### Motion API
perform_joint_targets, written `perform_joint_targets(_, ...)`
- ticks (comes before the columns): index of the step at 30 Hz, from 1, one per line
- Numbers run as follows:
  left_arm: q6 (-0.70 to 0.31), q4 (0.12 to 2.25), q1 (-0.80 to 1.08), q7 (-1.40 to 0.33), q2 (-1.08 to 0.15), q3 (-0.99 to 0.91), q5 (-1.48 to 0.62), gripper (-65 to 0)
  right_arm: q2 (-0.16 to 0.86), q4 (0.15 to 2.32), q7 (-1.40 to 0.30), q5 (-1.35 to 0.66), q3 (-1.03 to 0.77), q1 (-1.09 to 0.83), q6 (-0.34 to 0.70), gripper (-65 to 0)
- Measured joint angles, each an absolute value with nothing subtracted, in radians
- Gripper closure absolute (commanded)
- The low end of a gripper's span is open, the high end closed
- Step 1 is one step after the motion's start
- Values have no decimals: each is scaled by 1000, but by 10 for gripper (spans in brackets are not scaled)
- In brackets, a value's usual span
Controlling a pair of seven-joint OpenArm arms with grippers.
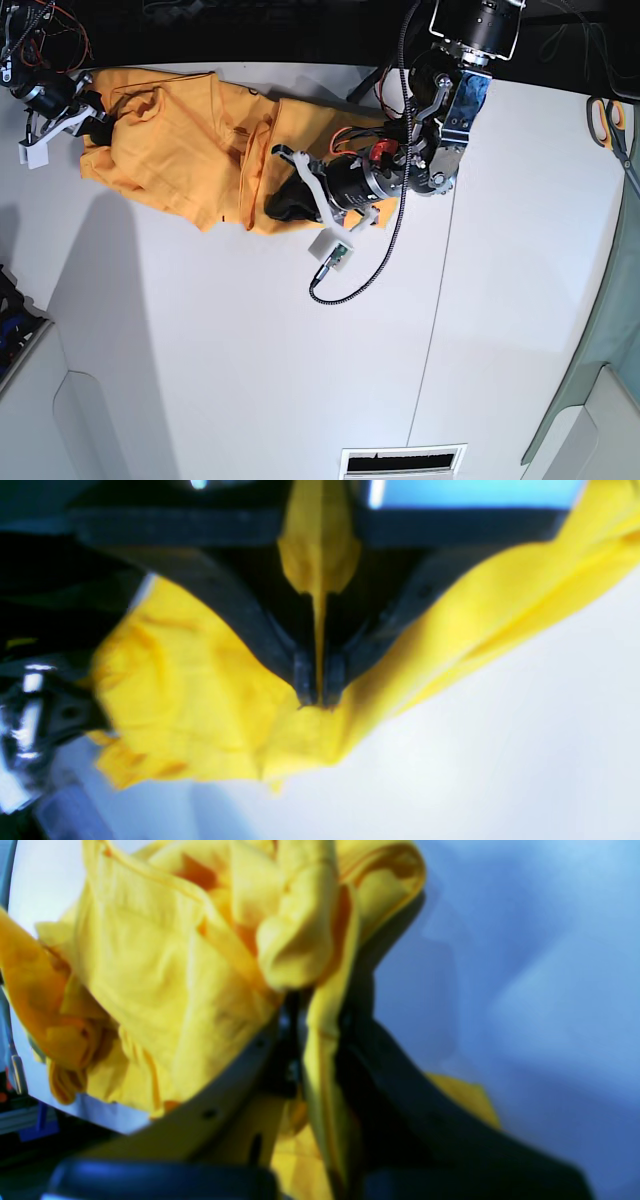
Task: Layout the t-shirt on the table in an organized manner, then fold the t-shirt properly
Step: 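Lay the folded end down with the left gripper and release it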
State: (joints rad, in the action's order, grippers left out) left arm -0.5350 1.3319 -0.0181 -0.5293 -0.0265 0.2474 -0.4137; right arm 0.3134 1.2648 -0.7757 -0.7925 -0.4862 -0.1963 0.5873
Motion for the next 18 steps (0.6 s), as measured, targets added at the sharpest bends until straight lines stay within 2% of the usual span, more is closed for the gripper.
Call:
perform_joint_targets(6, -532, 1170, -25, -453, 20, 247, -413, -32, 313, 1265, -776, -793, -486, -196, 588, 0)
perform_joint_targets(10, -532, 1152, -28, -437, 22, 247, -419, -32, 313, 1265, -775, -793, -486, -196, 587, 0)
perform_joint_targets(13, -541, 1177, -46, -534, 21, 247, -427, -32, 313, 1265, -763, -792, -486, -196, 587, 0)
perform_joint_targets(18, -643, 1390, -56, -680, 18, 247, -514, -32, 310, 1276, -764, -784, -499, -197, 587, 0)
